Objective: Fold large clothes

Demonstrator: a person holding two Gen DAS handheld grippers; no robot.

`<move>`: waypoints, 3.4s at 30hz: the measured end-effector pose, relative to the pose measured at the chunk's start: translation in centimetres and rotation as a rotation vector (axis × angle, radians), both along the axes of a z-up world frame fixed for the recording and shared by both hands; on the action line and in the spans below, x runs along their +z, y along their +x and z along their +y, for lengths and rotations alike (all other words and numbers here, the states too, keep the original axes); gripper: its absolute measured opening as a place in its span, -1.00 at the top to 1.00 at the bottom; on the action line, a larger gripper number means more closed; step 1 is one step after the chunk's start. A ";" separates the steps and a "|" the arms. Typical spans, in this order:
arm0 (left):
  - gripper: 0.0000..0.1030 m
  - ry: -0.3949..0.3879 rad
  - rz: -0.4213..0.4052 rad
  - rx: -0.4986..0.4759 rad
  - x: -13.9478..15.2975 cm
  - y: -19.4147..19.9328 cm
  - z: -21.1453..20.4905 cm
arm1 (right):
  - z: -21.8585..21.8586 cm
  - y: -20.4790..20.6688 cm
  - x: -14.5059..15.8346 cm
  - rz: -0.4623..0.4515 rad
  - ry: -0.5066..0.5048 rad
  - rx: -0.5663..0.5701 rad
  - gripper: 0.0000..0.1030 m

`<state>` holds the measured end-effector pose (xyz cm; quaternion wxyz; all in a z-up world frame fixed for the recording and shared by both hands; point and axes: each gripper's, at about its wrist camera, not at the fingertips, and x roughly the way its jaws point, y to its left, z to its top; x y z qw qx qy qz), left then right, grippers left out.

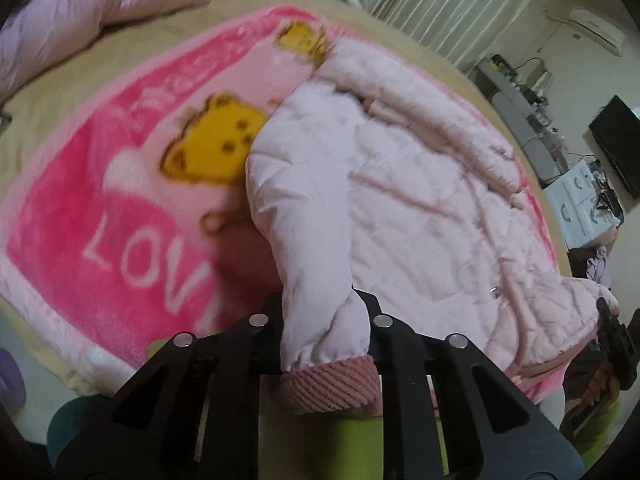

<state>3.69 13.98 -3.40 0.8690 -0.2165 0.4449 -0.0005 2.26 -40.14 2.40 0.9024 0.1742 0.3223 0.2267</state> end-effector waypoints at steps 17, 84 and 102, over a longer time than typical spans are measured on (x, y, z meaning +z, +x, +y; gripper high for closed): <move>0.82 0.078 -0.161 0.019 6.8 3.0 -1.6 | -0.7 3.5 2.8 -0.100 0.039 -0.039 0.76; 0.71 0.323 -0.218 0.037 8.9 26.9 -1.4 | 2.1 33.3 2.5 -0.096 -0.156 -0.294 0.76; -0.06 0.257 -0.345 0.050 9.1 25.6 -3.1 | 3.5 39.6 -3.9 0.077 -0.224 -0.339 0.74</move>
